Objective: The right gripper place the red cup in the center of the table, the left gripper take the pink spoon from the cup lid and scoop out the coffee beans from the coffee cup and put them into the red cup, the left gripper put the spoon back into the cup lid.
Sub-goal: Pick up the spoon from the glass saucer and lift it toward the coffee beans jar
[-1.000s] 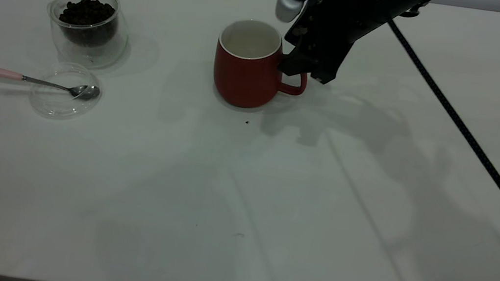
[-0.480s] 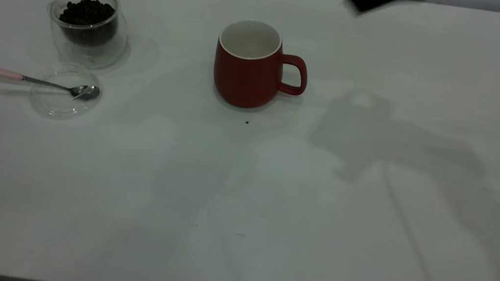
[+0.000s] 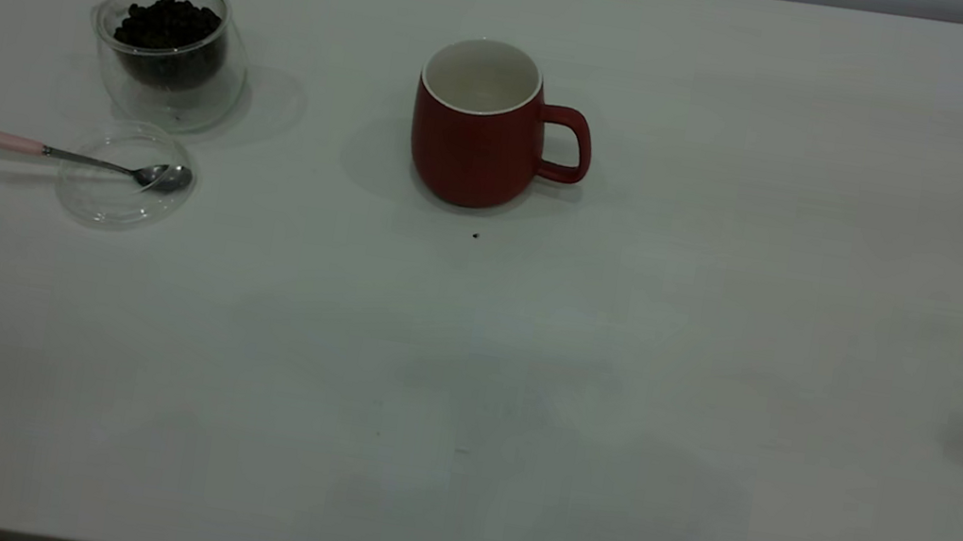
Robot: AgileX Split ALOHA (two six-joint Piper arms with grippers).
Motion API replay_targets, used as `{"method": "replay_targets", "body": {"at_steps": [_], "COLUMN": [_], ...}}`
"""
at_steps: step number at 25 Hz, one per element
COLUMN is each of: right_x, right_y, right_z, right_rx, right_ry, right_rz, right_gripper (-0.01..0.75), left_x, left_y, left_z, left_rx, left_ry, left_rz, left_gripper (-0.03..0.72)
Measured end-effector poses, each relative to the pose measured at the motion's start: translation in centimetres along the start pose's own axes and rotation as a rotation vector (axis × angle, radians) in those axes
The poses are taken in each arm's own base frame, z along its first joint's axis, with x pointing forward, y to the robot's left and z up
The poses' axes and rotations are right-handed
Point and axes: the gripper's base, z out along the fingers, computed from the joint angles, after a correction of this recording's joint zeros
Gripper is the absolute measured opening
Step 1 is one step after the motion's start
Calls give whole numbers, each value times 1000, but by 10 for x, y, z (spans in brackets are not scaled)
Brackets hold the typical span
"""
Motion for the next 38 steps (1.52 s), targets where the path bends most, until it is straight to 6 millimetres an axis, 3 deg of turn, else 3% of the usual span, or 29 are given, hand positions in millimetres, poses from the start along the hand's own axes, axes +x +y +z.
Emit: {"method": "replay_targets", "body": {"at_steps": [7,15,28,38], "right_x": [85,139,185,185], "right_y": [21,41,48,48], "right_z": [-27,-33,-56,-56], "right_rx": [51,-8,8,23], "right_ry": [-210,-319,-632,-638], "right_rz": [13,-73,-132,-113], "right_gripper": [506,506,506,506], "left_x": [0,0,0,0], "left_y": [0,0,0,0], "left_z": [0,0,0,0], "left_rx": [0,0,0,0], "left_ry": [0,0,0,0], "left_rz": [0,0,0,0], "left_gripper": [532,532,532,532]}}
